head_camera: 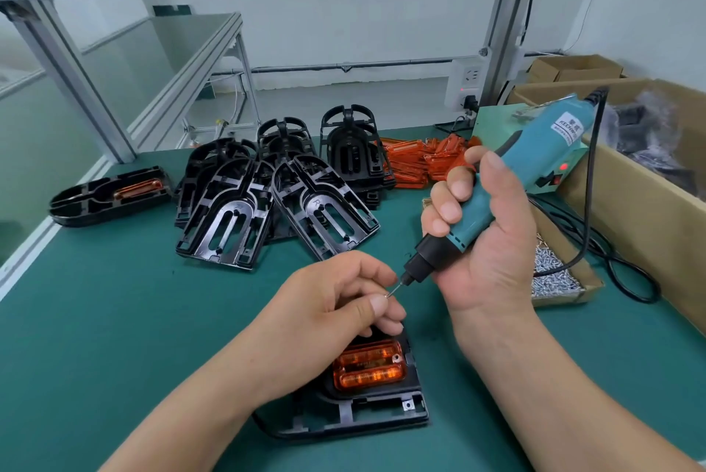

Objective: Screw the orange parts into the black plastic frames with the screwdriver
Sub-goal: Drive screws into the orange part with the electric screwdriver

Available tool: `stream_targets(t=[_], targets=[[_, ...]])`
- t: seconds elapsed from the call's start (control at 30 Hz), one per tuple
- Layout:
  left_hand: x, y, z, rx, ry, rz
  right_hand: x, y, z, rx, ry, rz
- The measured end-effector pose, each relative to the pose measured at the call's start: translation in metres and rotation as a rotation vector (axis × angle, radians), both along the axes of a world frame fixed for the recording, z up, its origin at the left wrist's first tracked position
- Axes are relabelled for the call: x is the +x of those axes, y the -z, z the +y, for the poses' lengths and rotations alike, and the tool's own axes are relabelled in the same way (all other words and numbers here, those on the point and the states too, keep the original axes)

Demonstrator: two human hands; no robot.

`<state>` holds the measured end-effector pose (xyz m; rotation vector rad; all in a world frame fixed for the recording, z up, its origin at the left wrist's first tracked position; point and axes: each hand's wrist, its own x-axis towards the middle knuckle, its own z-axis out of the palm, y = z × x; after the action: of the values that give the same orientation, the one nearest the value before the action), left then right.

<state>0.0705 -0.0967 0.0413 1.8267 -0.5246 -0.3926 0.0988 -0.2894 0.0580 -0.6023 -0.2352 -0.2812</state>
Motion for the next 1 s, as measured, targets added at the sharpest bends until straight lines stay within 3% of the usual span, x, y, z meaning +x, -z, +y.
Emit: stream_targets(t=[1.0], targets=[[-0.0011,0.0015,0.0005,0.037,-0.004,-0.024,0.0002,-0.0005,0.0023,-0.012,0.033,0.017]])
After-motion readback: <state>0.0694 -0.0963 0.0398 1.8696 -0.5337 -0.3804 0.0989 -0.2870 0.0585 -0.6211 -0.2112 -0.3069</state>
